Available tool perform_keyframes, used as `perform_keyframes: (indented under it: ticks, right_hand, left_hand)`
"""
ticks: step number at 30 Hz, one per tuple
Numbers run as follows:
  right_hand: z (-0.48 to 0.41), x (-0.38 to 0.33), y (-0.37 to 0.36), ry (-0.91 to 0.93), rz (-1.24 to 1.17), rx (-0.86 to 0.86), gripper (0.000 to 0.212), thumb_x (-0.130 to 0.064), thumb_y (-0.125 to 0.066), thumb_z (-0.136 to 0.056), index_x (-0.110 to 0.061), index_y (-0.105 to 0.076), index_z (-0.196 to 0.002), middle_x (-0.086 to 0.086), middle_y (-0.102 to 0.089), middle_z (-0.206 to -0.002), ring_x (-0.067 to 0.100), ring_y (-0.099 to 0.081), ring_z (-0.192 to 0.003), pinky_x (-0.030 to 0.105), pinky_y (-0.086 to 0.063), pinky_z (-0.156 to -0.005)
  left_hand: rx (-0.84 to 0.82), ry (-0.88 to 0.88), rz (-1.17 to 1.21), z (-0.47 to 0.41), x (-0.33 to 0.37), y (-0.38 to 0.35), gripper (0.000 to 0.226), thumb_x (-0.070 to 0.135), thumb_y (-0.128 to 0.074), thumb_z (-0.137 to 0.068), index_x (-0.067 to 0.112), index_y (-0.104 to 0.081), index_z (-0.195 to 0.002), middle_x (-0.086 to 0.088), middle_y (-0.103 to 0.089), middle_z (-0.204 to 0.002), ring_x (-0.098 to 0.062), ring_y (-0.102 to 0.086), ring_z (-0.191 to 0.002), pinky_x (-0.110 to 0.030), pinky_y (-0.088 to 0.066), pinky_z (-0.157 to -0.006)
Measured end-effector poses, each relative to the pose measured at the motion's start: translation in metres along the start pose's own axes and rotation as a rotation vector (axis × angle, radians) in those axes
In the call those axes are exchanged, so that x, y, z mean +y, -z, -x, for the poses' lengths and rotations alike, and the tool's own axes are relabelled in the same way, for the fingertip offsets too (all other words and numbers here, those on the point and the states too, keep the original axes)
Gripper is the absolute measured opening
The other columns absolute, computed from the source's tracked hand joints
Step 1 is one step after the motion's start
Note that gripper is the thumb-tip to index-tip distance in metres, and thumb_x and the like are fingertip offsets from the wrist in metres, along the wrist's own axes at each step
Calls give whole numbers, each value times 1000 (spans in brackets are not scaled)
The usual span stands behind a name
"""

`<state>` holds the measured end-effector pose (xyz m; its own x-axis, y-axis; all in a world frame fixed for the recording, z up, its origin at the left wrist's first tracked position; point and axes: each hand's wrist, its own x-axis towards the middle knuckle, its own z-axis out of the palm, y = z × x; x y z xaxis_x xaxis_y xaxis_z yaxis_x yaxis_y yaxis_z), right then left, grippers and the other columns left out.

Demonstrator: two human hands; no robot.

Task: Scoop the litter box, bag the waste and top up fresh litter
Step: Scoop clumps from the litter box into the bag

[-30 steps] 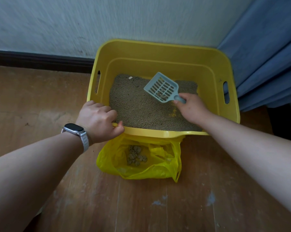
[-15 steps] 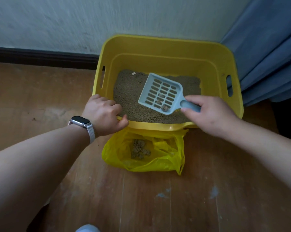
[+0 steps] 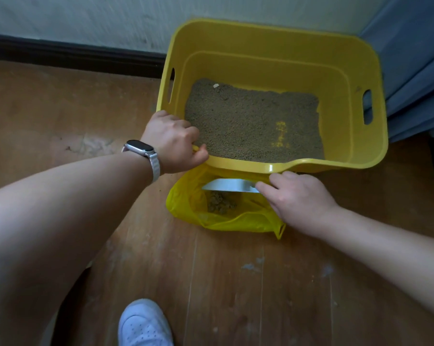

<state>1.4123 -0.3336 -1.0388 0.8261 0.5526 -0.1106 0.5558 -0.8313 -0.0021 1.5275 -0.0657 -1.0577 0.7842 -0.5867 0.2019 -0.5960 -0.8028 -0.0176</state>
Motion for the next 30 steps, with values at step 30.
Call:
perform_keyframes:
  ticks: [30]
  right_hand:
    - [-59,35,63,-700,-473,-24,22,-42,-54,-86,-20,-60,-82,-2,-60,-71,27,-57,-73,35,-41,-57]
  left_hand:
    - [23,34,47,-2,0,-1,50,47,-41,-84,11,-61,-56,-3,-50,-49,-20,-37,-49,-31,-29,-61]
